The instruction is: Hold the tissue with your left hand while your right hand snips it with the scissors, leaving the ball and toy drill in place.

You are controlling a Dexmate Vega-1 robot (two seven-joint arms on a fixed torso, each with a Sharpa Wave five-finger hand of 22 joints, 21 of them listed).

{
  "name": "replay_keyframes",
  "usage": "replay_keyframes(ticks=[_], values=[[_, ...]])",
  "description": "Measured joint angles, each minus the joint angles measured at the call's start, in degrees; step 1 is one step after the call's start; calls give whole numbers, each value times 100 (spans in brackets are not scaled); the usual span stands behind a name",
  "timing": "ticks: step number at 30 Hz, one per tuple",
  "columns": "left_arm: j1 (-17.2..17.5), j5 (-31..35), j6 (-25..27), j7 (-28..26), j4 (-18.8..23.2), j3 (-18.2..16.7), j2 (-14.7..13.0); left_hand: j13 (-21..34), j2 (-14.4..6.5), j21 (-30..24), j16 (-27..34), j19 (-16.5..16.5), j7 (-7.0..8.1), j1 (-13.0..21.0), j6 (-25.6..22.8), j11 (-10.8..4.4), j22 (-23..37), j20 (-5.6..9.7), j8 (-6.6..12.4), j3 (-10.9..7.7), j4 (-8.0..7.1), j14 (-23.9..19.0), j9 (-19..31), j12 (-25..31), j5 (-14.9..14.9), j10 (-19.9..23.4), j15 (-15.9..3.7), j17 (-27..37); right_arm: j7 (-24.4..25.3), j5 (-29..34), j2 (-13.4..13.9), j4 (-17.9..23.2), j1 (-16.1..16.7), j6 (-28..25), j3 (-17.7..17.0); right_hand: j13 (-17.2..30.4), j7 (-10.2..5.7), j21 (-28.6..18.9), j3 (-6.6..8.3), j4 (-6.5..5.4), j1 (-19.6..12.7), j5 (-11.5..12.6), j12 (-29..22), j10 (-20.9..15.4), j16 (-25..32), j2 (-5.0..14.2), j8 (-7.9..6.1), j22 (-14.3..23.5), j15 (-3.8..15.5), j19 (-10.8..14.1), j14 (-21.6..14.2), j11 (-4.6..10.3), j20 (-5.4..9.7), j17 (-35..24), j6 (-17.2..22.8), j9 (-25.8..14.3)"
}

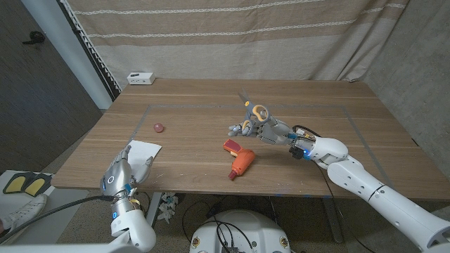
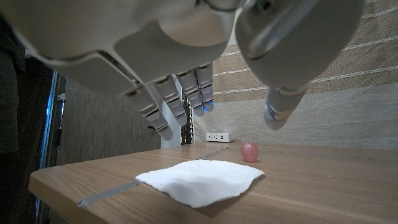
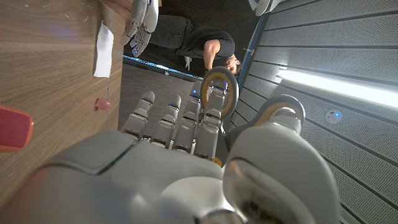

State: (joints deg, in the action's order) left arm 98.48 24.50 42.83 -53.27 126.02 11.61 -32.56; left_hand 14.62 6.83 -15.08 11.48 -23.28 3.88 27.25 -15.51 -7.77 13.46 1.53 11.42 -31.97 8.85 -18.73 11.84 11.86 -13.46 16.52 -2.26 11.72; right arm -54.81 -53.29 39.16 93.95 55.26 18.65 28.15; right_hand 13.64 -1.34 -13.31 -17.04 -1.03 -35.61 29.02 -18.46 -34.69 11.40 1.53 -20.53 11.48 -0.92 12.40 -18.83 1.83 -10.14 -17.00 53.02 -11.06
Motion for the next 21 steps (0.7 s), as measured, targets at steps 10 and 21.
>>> replay_keyframes(ticks=[10, 21], values=[[-115, -70, 155, -20, -165, 96, -25, -27, 31, 0, 0, 138, 33, 31, 338, 0, 27, 47, -66, 0, 0, 92, 0, 1, 0, -63, -6, 0, 44, 15, 54, 62, 30, 8, -11, -7, 0, 0, 0, 0, -31, 0, 0, 0, 0, 31, 2, 0, 0, 0, 0, 0, 0, 0, 0, 0], [-253, -136, 324, -42, -312, 234, -85, -26, 30, 0, -39, 203, 52, 30, 357, 0, 27, 42, -66, 0, 0, 153, 0, -22, 0, -124, -8, 1, 86, 33, 88, 85, 35, 5, -14, -34, 0, 0, 0, 0, -31, 0, 16, 0, 0, 31, 22, 0, 0, 0, 0, 0, 0, 26, 0, 1]])
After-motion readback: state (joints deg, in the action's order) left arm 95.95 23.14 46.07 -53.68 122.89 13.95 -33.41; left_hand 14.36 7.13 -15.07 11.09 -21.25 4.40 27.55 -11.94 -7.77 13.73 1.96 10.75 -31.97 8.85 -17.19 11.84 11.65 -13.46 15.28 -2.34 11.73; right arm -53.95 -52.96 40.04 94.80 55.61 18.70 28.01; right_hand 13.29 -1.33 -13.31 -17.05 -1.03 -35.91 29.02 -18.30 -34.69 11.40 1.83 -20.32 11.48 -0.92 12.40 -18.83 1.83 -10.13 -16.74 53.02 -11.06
